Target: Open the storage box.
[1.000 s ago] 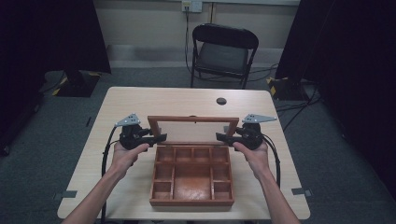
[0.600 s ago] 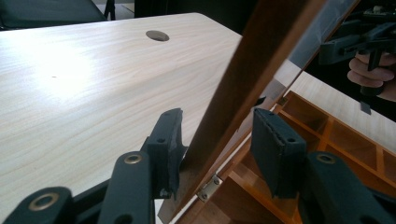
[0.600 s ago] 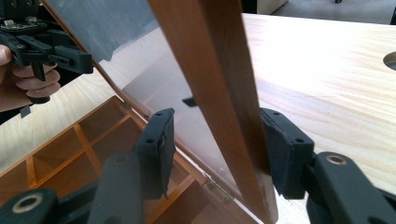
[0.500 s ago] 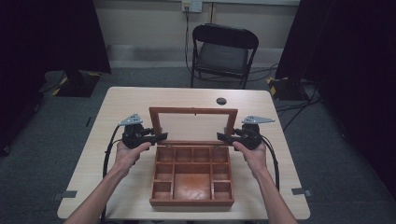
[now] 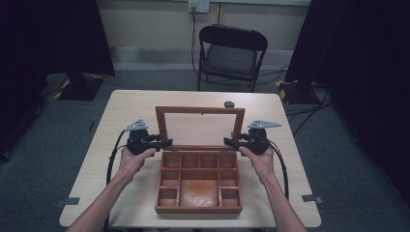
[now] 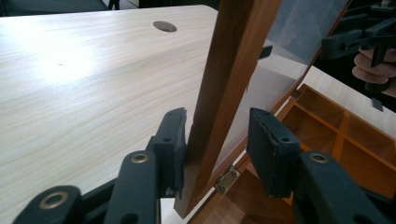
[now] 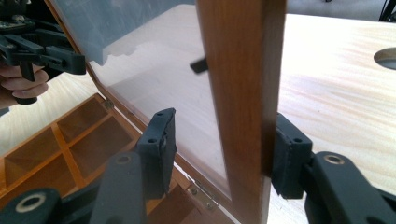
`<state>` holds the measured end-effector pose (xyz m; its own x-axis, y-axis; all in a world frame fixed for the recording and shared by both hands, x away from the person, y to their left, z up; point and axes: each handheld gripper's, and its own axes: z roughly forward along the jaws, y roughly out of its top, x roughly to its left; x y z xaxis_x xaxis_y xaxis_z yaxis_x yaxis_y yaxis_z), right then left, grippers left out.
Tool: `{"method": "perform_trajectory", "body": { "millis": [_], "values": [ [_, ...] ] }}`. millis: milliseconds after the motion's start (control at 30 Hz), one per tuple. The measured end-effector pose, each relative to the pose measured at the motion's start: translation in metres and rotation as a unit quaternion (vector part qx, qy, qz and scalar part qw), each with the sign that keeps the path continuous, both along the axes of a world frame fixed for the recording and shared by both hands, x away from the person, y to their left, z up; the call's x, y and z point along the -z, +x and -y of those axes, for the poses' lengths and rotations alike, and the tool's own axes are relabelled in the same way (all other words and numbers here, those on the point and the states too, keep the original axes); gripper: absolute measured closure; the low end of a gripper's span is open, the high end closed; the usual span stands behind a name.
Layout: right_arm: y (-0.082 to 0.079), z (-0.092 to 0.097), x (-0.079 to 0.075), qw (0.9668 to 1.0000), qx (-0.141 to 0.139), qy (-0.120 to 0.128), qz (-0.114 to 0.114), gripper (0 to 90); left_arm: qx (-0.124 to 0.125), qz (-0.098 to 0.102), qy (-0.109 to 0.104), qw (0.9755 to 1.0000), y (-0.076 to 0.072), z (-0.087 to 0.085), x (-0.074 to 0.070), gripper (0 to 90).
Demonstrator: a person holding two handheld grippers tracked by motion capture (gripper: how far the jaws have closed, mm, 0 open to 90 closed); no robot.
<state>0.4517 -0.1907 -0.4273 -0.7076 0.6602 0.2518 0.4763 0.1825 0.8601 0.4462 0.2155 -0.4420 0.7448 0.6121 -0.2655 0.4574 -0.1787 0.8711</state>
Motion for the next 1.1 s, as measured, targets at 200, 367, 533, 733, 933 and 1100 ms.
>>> {"method": "perform_trajectory", "body": {
  "millis": [200,367,533,733,933,1100],
  "values": [
    [0.002,-0.002,0.005,0.9999,0.005,-0.008,-0.004,48.1,-0.004,-0.002,-0.001,1.0,0.001,0.0,0.001,57.9],
    [0.004,-0.001,0.007,0.9999,0.007,-0.006,-0.007,49.0,-0.007,-0.006,-0.002,1.0,0.003,0.0,0.003,57.8],
    [0.006,-0.002,0.009,0.9998,0.016,-0.001,-0.009,49.1,-0.009,-0.011,-0.004,0.9999,0.004,0.0,0.004,56.1],
    [0.011,-0.002,0.012,0.9997,0.022,0.0,-0.012,49.7,-0.016,-0.02,0.0,0.9997,0.009,0.001,0.009,56.6],
    [0.017,-0.003,0.017,0.9993,0.033,0.001,-0.016,50.6,-0.028,-0.028,-0.003,0.9992,0.015,0.003,0.014,57.8],
    [0.023,-0.002,0.022,0.9987,0.038,0.013,-0.032,49.6,-0.029,-0.037,-0.008,0.9989,0.02,0.002,0.019,59.1]
  ]
}}
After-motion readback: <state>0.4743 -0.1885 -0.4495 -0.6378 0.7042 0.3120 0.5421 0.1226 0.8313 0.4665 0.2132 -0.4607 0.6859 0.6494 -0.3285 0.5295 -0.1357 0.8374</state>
